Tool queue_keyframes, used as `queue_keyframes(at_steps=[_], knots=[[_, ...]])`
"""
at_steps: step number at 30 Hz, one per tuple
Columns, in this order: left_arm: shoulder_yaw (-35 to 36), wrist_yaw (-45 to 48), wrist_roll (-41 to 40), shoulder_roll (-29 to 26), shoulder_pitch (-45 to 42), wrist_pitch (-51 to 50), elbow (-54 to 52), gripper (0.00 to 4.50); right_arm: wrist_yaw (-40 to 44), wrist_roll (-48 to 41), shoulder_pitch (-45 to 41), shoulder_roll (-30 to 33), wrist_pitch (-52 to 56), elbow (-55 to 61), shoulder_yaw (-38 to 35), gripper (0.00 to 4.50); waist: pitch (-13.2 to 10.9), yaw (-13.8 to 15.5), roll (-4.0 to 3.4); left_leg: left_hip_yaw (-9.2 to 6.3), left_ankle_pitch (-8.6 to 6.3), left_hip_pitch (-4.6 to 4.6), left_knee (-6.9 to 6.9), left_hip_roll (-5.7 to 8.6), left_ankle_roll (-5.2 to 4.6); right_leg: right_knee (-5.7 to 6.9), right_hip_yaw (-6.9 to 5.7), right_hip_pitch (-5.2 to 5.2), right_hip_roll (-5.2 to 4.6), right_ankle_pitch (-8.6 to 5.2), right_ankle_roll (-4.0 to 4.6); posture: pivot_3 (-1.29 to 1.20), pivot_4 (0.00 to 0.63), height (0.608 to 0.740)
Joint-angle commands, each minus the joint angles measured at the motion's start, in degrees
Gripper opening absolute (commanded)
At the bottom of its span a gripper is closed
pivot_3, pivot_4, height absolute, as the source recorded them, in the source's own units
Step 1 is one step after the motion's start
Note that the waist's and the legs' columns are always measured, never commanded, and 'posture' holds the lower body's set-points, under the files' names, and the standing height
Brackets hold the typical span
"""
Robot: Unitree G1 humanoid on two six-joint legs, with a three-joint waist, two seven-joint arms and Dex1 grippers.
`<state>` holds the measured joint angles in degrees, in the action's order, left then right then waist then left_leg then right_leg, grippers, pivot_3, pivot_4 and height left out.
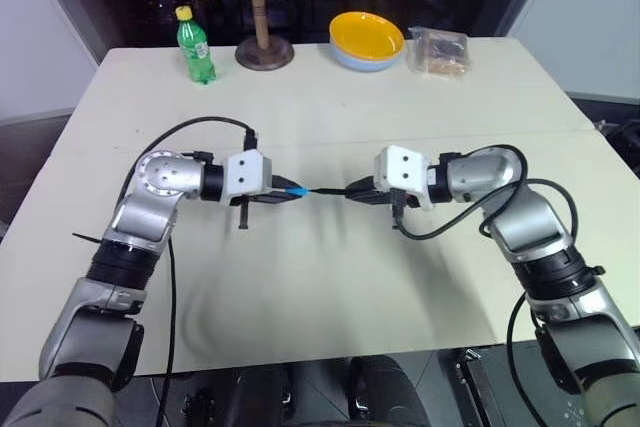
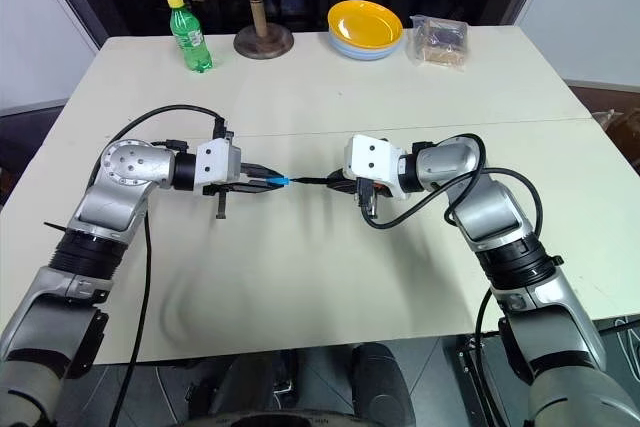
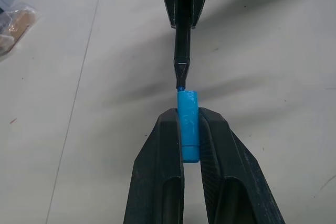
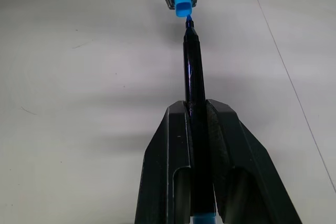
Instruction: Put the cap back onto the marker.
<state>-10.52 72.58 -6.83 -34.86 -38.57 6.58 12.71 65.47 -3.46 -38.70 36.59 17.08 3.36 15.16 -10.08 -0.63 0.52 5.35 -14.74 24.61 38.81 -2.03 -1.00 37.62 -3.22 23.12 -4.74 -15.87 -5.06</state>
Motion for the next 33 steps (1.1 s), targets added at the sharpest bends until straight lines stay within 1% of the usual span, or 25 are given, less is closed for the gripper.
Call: queue_keyframes(at_steps=[1,13,33], knots=[[0.45,-0.24,-0.53,-0.18,-0.46,0.72,-1.1,0.0,-0.34,-0.54,-1.41,-0.13,-0.11,1.75,-0.62,0.03,0.0,0.0,0.0,0.0,0.0,0.0,0.0,0.0,0.0,0.0,0.0,0.0,0.0,0.0,0.0,0.0,0.15,0.74],[-0.26,-0.12,-0.1,1.51,-1.4,1.91,0.54,0.0,-0.42,-0.82,-1.37,-1.04,1.44,4.26,0.08,0.03,0.0,-0.01,0.0,0.0,0.0,0.0,0.0,0.0,0.0,0.0,0.0,0.0,0.0,0.0,0.0,0.0,0.15,0.74],[-0.48,1.76,-1.26,2.59,-1.88,3.41,2.09,0.0,0.31,-0.18,-2.69,-2.27,1.91,7.77,2.18,0.03,0.0,-0.02,0.0,0.0,0.0,0.01,0.0,0.0,0.0,0.0,0.0,0.02,0.0,0.0,0.0,0.0,0.15,0.74]])
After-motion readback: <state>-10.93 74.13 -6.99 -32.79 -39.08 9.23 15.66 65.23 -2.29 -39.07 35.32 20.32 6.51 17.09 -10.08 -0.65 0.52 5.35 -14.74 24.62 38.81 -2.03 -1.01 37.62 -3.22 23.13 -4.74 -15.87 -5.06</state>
